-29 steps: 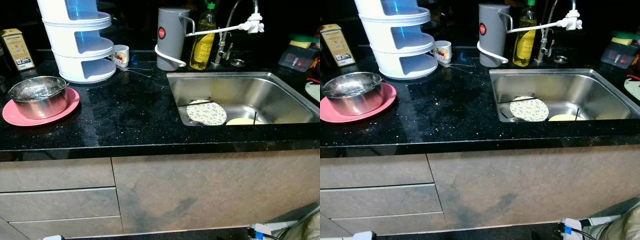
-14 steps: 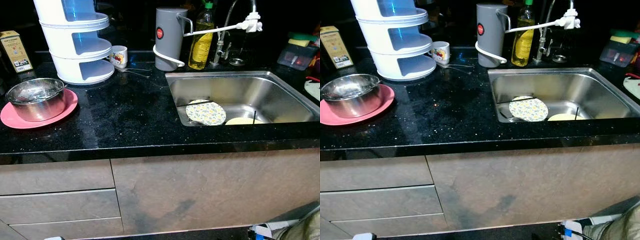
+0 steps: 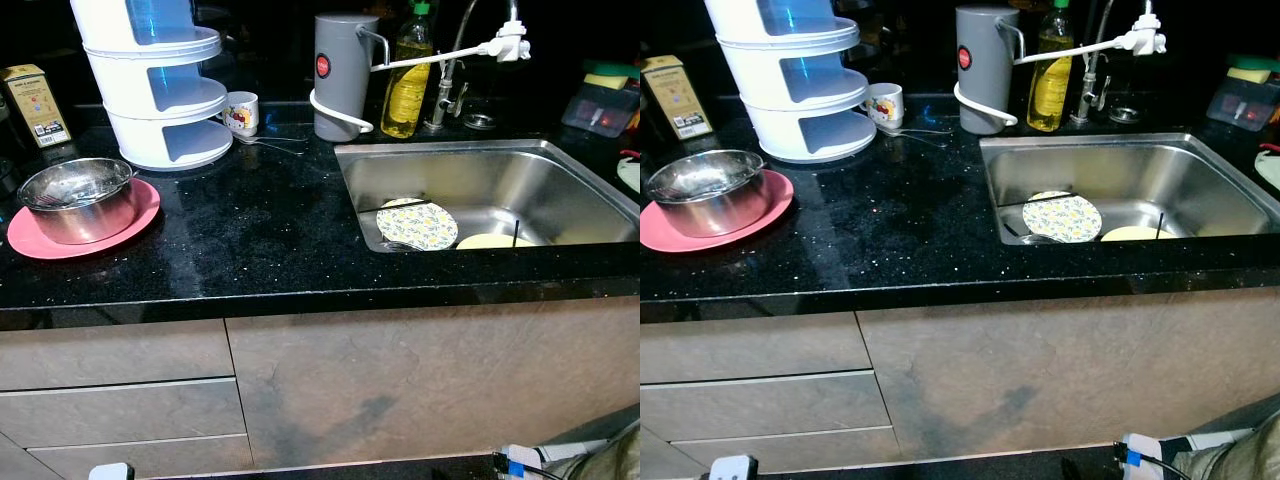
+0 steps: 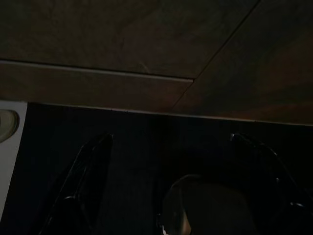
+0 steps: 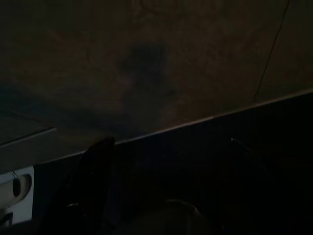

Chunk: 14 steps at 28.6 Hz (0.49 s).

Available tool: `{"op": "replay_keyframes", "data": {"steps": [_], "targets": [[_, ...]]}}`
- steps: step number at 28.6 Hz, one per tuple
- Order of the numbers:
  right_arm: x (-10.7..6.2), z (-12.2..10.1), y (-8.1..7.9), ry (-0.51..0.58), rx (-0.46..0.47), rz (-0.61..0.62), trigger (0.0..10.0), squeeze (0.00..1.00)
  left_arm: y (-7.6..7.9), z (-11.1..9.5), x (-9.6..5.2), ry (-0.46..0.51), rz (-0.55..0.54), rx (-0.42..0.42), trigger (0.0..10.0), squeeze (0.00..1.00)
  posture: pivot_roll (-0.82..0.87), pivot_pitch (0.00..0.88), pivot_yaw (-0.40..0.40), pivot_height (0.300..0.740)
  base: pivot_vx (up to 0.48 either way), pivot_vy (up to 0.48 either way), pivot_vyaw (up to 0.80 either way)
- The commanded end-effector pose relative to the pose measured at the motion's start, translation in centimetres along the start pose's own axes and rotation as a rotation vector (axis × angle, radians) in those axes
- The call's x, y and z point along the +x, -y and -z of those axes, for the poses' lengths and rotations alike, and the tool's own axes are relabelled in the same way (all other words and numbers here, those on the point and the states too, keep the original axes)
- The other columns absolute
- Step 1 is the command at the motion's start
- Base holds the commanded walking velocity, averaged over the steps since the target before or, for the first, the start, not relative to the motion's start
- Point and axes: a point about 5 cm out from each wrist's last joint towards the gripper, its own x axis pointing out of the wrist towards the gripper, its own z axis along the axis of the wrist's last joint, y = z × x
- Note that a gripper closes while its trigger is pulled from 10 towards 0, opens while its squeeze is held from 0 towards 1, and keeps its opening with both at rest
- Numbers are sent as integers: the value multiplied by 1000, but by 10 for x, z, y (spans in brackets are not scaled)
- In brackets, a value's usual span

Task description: Kitchen organization

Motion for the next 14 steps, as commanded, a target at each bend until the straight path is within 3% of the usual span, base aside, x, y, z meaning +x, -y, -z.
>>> {"op": "replay_keyframes", "data": {"steps": [1,14], "targets": [[1,1,-2,-8,1,1,10000,0,-4,0,-1,-17,-9,8,10000,0,39,0,-11,740,0,0,0],[9,-5,-7,-5,-11,-3,10000,0,-4,-7,7,-22,-16,3,10000,0,42,0,-7,740,0,0,0]]}}
